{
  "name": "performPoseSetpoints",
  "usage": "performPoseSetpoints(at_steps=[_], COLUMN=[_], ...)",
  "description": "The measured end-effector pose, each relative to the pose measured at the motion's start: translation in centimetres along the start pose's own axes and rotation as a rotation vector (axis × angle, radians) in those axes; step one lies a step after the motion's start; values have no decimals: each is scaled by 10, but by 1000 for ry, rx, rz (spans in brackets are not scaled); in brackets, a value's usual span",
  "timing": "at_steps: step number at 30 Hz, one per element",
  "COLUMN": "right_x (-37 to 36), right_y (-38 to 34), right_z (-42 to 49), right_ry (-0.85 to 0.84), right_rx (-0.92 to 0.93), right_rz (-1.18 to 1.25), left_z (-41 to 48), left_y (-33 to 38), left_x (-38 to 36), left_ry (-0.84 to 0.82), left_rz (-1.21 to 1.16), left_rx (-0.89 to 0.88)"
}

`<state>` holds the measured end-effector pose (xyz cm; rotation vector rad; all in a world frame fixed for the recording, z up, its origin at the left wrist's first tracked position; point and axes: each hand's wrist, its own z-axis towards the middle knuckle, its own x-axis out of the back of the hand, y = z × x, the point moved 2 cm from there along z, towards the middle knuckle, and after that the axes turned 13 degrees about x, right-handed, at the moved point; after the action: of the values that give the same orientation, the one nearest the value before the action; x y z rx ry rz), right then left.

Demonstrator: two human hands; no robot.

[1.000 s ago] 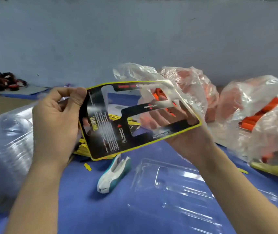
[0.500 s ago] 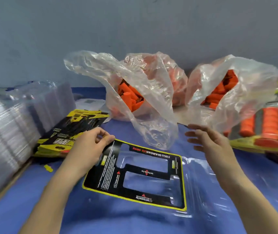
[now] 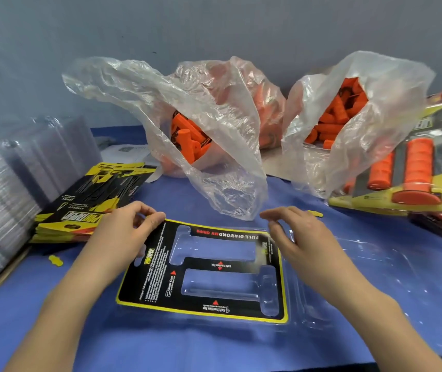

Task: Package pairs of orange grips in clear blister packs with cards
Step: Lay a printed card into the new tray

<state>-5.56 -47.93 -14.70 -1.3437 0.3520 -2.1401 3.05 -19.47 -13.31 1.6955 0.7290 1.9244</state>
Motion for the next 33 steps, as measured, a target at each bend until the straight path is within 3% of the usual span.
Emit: performPoseSetpoints(at_steps=[6,11,22,33], right_x=[1,0,-13,-21], right_y=[0,-3,-13,-16], right_z=[0,0,-6,-7], right_ry=[-3,-19,-41,-34], right_rx=[17,36,178,206], right_rz=[-38,-52,-208,-261], left_z=[-7,-22,-44,-48], left_y=[-5,-11,-26,-28], left_x=[19,26,7,-2], left_ry=[243,287,25,-23], left_rz=[96,53,217,226], left_rx=[-106,-143,-185,-282])
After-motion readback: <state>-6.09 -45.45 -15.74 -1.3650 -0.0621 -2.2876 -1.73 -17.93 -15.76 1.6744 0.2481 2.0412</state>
